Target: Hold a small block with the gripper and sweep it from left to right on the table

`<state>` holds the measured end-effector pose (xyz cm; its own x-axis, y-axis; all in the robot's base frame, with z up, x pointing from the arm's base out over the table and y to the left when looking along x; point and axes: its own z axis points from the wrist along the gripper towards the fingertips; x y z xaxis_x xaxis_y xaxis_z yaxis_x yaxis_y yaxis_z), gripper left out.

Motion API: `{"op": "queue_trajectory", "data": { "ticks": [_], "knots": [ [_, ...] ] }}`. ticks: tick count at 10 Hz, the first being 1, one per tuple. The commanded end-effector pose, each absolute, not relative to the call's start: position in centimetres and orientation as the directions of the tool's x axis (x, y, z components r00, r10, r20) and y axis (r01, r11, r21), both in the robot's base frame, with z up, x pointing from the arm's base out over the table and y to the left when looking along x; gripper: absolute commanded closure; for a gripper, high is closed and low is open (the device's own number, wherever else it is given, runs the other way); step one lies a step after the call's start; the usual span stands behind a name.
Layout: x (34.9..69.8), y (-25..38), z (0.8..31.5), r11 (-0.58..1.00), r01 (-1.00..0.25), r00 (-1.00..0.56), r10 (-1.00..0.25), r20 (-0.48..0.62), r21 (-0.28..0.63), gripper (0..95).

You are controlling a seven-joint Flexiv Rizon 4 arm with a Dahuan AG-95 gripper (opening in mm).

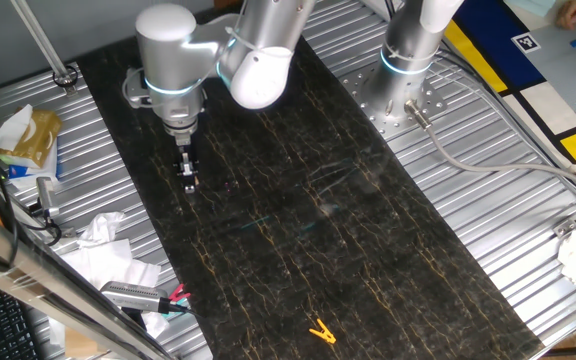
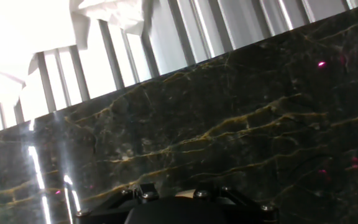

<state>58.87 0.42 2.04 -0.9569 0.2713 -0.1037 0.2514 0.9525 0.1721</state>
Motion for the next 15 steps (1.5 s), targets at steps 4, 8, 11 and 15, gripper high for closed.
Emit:
{"op": "queue_trajectory", "data": {
  "ticks": [4, 8, 11, 15],
  "knots": [
    [59.2, 1.5, 2.3, 0.952, 0.251, -0.957, 0.272, -0.105, 0.173, 57.0],
    [59.7, 3.0, 2.4, 0.952, 0.251, -0.957, 0.272, -0.105, 0.175, 57.0],
    [59.9, 4.5, 2.4, 0.952, 0.251, -0.956, 0.272, -0.107, 0.176, 57.0],
    [60.0, 6.8, 2.3, 0.952, 0.251, -0.956, 0.272, -0.107, 0.173, 57.0]
  ]
}}
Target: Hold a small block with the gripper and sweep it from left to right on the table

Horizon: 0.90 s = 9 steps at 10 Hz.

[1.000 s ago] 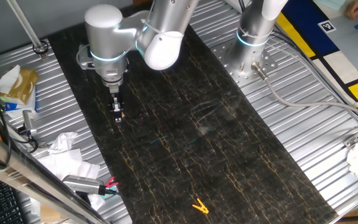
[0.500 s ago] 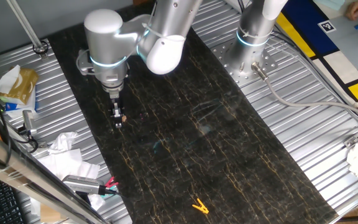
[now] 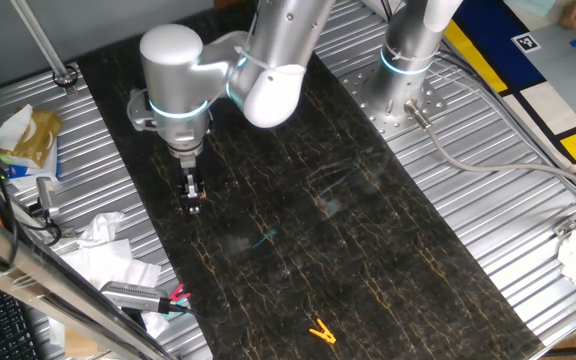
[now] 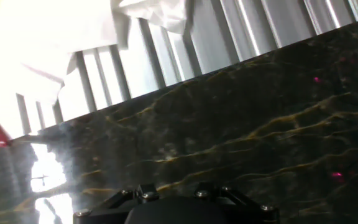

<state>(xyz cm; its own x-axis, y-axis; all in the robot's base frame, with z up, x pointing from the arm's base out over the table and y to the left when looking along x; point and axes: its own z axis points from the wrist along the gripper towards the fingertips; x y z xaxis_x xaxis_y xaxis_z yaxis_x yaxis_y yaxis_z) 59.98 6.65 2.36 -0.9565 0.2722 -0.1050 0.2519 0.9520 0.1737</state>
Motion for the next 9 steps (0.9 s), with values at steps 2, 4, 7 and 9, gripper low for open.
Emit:
{"op": "queue_trajectory", "data": {
  "ticks": [2, 4, 7, 9],
  "knots": [
    [60.16, 7.65, 2.36, 0.953, 0.251, -0.956, 0.272, -0.108, 0.17, 57.0],
    [60.26, 7.85, 2.46, 0.953, 0.251, -0.956, 0.272, -0.108, 0.171, 57.0],
    [60.34, 8.04, 2.79, 0.955, 0.251, -0.956, 0.27, -0.113, 0.155, 57.0],
    [60.29, 8.05, 3.2, 0.96, 0.251, -0.956, 0.266, -0.12, 0.127, 57.0]
  ]
}}
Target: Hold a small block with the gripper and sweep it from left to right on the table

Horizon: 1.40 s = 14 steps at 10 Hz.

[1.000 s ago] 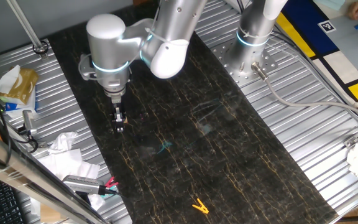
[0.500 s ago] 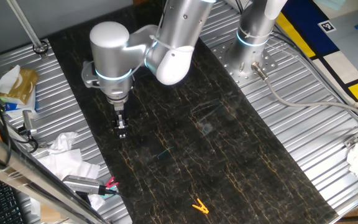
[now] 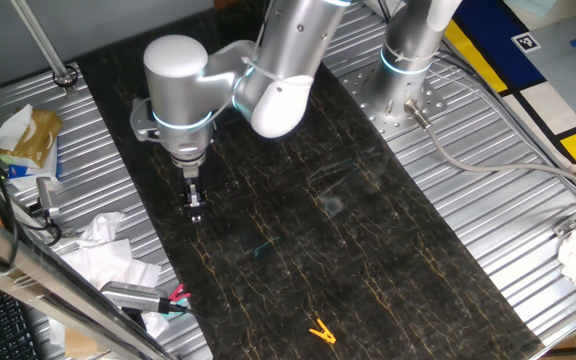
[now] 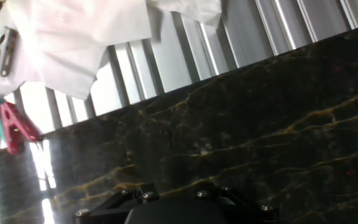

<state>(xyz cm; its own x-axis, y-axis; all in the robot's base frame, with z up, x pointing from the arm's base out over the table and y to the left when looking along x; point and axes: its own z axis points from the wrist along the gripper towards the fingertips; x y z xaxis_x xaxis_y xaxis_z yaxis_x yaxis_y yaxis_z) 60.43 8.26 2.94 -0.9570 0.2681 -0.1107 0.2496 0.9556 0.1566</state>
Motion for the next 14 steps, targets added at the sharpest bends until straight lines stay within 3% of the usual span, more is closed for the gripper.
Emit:
{"op": "queue_trajectory", "data": {
  "ticks": [1, 7, 14],
  "knots": [
    [60.2, 8.0, 3.5, 0.963, 0.248, -0.958, 0.261, -0.123, 0.107, 57.0],
    [59.9, 5.9, 5.5, 0.975, 0.214, -0.967, 0.221, -0.129, 0.063, 57.0],
    [59.8, 5.6, 5.5, 0.989, 0.15, -0.978, 0.15, -0.145, 0.01, 57.0]
  ]
}}
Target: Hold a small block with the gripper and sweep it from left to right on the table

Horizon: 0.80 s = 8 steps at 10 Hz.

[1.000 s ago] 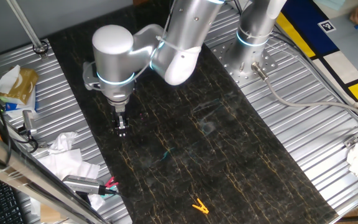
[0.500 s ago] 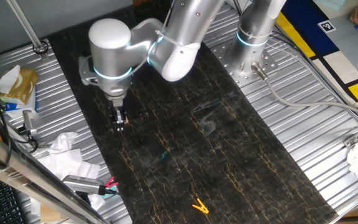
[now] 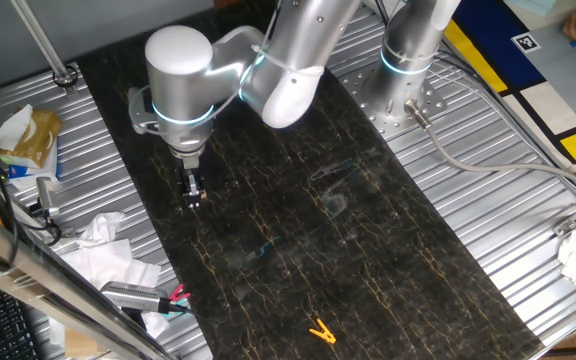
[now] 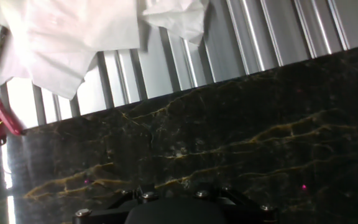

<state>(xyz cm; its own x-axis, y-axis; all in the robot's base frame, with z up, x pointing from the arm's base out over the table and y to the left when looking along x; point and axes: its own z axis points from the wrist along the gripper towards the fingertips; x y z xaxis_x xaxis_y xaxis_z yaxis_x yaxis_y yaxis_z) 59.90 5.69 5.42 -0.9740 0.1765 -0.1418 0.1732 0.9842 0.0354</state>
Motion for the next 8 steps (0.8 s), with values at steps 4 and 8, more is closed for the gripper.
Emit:
{"op": "queue_trajectory", "data": {
  "ticks": [4, 8],
  "knots": [
    [59.8, 5.59, 5.52, 0.998, 0.068, -0.988, 0.068, -0.137, 0.006, 57.0],
    [59.8, 5.59, 5.52, 1.0, 0.01, -0.989, 0.01, -0.145, 0.002, 57.0]
  ]
}}
